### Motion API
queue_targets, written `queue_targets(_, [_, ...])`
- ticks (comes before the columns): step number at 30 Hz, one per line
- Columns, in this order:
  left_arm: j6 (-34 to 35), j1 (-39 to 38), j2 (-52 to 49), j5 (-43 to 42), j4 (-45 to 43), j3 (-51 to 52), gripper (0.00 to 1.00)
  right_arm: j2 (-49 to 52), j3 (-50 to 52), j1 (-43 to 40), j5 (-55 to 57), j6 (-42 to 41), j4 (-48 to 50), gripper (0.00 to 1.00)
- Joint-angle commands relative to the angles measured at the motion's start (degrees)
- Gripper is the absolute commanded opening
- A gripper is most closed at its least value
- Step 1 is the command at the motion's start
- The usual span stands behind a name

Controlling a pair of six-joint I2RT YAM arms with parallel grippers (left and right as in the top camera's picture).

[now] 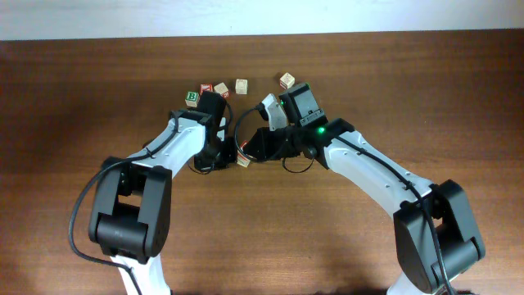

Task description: Rotate 4 blocks

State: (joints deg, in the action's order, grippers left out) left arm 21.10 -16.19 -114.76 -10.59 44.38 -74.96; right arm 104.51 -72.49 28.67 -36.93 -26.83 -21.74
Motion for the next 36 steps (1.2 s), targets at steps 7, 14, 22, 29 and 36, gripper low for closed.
queue_targets(7, [2.23, 5.33, -0.04, 2.14, 0.04, -0.31, 0.0, 3.58, 1.16, 0.63, 4.81, 0.26, 4.15, 0.04])
queue_targets(14, [2.21, 6.88, -0.04, 2.1, 0.09, -0.31, 0.0, 4.55, 0.42, 0.61, 2.82, 0.42, 6.12, 0.11])
queue_targets(22, [2.21, 6.88, -0.04, 2.08, 0.15, -0.31, 0.0, 2.23, -2.89, 0.57, 1.53, 0.2, 1.18, 0.15])
queue_targets(29, [2.21, 6.88, -0.04, 2.08, 0.28, -0.28, 0.0, 2.23, -6.6, 0.57, -0.2, -0.28, -0.79, 0.15])
queue_targets(36, [-4.5, 8.39, 3.02, 6.01, 7.8, -6.88, 0.0, -6.12, -12.24, -4.33, 0.52, 6.64, -10.19, 0.23])
